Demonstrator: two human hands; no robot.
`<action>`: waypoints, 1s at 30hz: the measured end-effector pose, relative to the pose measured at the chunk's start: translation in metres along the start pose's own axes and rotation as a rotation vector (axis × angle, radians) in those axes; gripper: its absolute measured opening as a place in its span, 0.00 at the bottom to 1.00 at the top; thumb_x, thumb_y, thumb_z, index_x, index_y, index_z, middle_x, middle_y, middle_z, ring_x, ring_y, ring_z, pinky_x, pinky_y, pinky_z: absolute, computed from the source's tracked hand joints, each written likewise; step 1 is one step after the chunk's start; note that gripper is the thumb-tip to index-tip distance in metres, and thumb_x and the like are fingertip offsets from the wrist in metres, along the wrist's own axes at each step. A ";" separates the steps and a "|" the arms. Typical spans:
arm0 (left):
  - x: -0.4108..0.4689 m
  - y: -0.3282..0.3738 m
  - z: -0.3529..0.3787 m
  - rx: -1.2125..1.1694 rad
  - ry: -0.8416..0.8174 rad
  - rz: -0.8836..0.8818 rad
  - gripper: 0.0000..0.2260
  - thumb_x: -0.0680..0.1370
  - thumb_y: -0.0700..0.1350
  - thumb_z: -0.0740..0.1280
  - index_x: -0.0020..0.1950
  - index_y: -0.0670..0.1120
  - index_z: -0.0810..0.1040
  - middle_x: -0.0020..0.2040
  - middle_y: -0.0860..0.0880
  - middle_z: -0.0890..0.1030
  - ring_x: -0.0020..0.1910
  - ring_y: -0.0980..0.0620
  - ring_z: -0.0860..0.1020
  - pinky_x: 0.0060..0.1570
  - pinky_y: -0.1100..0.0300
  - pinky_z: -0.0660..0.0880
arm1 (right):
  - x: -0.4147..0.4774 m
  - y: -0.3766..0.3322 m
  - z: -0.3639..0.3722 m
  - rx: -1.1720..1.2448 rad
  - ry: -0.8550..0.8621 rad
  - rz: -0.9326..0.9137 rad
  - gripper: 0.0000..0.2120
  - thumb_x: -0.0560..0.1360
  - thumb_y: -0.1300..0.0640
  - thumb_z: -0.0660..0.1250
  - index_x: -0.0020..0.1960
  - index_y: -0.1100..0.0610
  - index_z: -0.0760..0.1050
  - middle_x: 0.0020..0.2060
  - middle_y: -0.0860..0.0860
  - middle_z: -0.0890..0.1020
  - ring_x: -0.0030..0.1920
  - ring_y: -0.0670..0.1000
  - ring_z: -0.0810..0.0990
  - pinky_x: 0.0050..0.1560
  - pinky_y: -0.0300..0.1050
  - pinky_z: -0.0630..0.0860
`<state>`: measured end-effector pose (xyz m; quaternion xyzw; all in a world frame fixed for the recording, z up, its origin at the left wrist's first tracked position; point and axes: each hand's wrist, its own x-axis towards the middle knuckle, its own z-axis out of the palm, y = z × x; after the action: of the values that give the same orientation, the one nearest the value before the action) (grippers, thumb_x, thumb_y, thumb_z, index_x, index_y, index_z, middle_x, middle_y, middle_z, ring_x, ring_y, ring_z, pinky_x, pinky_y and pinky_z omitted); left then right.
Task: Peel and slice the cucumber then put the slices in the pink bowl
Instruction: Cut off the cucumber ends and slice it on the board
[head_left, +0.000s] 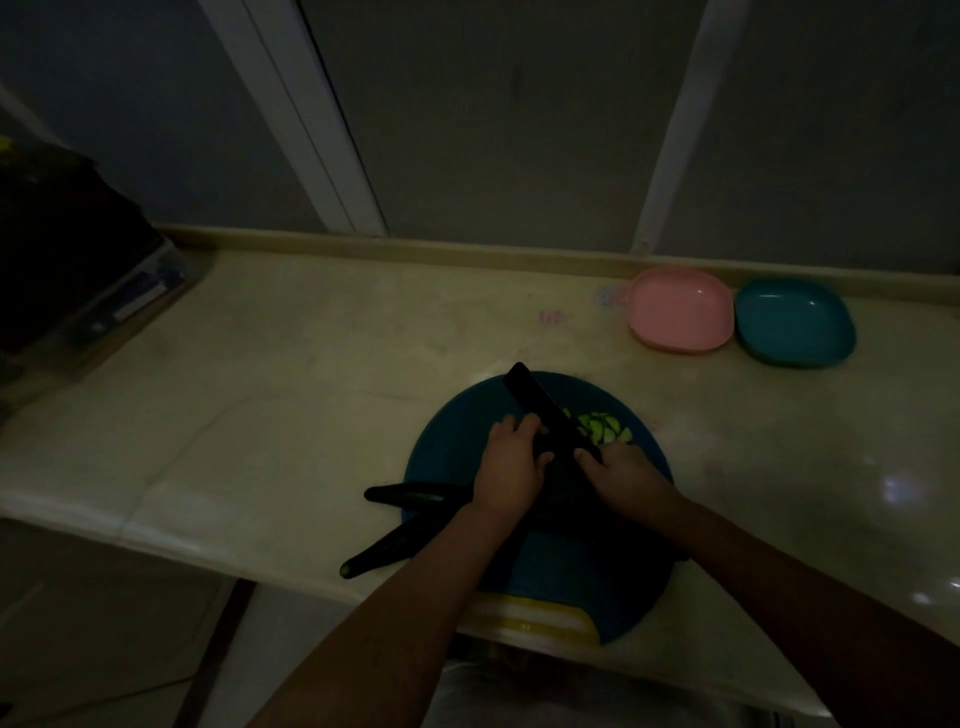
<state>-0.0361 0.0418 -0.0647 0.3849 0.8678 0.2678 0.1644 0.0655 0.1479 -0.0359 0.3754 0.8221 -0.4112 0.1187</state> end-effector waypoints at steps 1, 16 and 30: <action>0.000 0.000 0.000 -0.002 0.003 0.001 0.11 0.76 0.41 0.66 0.58 0.43 0.73 0.54 0.42 0.73 0.54 0.46 0.70 0.47 0.58 0.67 | 0.000 0.001 0.000 -0.009 0.011 -0.010 0.19 0.81 0.53 0.56 0.33 0.58 0.67 0.27 0.51 0.69 0.26 0.46 0.68 0.21 0.33 0.62; 0.001 0.002 0.002 0.000 0.018 -0.036 0.09 0.75 0.42 0.68 0.54 0.43 0.73 0.51 0.44 0.74 0.52 0.48 0.70 0.42 0.62 0.64 | -0.008 0.022 -0.002 0.264 -0.037 0.038 0.20 0.80 0.51 0.57 0.32 0.59 0.66 0.23 0.53 0.70 0.20 0.50 0.69 0.23 0.38 0.65; 0.002 0.004 0.002 -0.002 0.023 -0.066 0.10 0.74 0.42 0.69 0.53 0.42 0.73 0.51 0.43 0.74 0.52 0.47 0.70 0.44 0.61 0.65 | -0.003 0.025 -0.006 0.323 -0.062 -0.003 0.21 0.80 0.52 0.58 0.30 0.59 0.65 0.20 0.52 0.69 0.16 0.47 0.67 0.21 0.38 0.65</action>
<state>-0.0339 0.0460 -0.0646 0.3526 0.8817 0.2674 0.1638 0.0859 0.1606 -0.0453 0.3753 0.7419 -0.5496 0.0816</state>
